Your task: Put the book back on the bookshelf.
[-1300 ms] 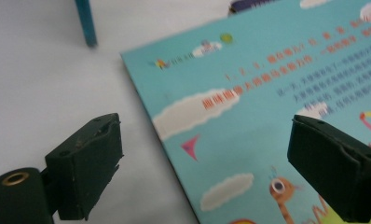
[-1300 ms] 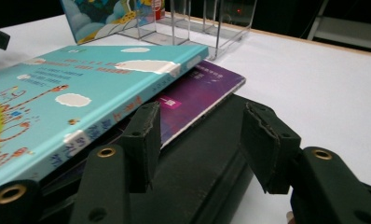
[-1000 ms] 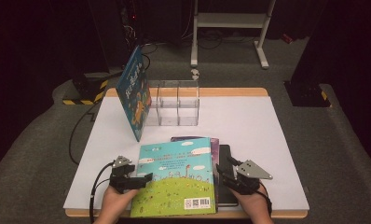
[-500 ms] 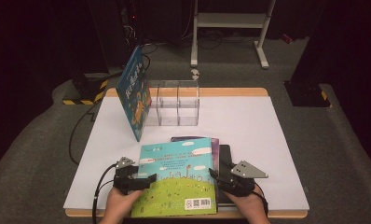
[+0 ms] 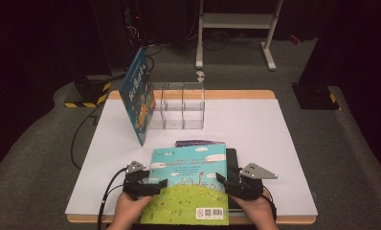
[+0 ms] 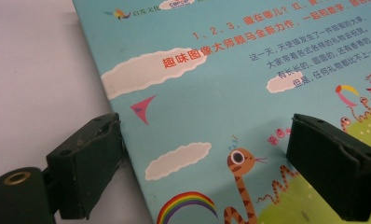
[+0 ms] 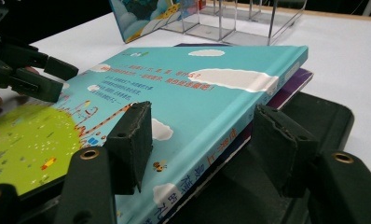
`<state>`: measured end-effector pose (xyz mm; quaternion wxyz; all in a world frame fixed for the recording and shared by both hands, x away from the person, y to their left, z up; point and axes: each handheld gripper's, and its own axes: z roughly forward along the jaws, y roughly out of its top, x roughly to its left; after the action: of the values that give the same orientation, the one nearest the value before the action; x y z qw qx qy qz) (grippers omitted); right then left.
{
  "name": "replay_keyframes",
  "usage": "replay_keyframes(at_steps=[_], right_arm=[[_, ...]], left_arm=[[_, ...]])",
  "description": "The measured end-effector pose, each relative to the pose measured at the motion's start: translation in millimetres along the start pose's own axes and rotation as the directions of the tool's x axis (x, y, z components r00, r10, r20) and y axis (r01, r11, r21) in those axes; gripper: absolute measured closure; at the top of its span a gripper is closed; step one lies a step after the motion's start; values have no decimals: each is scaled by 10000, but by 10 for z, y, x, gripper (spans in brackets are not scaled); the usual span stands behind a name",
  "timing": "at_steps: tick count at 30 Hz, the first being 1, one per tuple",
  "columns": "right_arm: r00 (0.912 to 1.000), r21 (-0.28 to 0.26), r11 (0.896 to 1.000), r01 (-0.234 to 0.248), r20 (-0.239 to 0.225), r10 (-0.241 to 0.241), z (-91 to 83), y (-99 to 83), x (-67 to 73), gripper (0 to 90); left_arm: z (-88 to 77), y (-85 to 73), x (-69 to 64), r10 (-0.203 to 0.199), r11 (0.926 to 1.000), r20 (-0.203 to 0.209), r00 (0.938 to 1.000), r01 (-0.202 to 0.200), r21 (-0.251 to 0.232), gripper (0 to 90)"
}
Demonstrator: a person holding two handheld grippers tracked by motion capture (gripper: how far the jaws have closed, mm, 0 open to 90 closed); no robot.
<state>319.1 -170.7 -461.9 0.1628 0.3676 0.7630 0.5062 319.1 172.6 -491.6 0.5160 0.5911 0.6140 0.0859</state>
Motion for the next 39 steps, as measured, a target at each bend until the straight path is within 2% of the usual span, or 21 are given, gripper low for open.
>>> replay_keyframes(at_steps=[3,5,7,13,15,16,17,18,20,22,23,24,28,31,33,35,39], right_arm=[[10000,89,9999,-79,-48,79,13,6,7,384],[10000,111,9999,-68,5,68,14,11,15,386],[9999,149,9999,34,132,-36,14,17,31,392],[9983,218,9993,290,509,-300,34,56,59,405],[9976,268,9991,323,604,-339,50,77,57,408],[9971,295,9990,334,676,-353,62,90,56,409],[9967,314,9990,312,740,-334,78,105,51,413],[9964,382,9989,275,793,-305,88,117,47,413],[9966,442,9988,187,790,-222,91,125,47,406],[9974,518,9985,157,700,-193,71,118,63,381],[9973,564,9983,172,698,-212,61,114,73,366],[9972,598,9980,214,703,-256,49,112,79,354],[9979,619,9981,15,640,-55,17,86,83,318],[9985,707,9974,-98,544,59,25,79,99,297],[9993,862,9962,-122,366,91,44,78,125,265],[9991,1004,9947,-227,375,190,59,82,139,251],[9978,1231,9904,-632,285,601,72,99,112,247]], left_arm=[[14,-5,-12,-141,9998,25,9999,142,-131,110],[6,0,-1,101,9999,23,9999,-100,-97,115],[10,2,-7,105,9997,-7,9999,-105,-206,130],[27,10,-25,473,9981,-111,9988,-477,-382,154],[36,17,-30,744,9961,-152,9971,-750,-466,170],[23,22,-41,780,9953,274,9966,-762,-594,197],[14,26,-68,755,9952,569,9955,-716,-671,332],[31,18,-96,888,9945,538,9946,-855,-610,299],[58,-5,-114,1279,9890,13,9918,-1275,-747,202],[40,-5,-61,888,9926,-21,9961,-886,-826,190],[23,-10,-30,857,9923,-80,9963,-861,-888,189],[0,-11,9,859,9927,-181,9961,-871,-840,182],[-43,-5,87,179,9985,-153,9997,-187,-512,148],[-33,2,103,-352,9990,7,9994,352,-259,140],[-32,2,103,-412,9989,60,9991,414,-201,136],[-34,-9,88,-471,9989,414,9980,471,14,150],[-15,3,65,-444,9990,218,9988,442,106,148]])
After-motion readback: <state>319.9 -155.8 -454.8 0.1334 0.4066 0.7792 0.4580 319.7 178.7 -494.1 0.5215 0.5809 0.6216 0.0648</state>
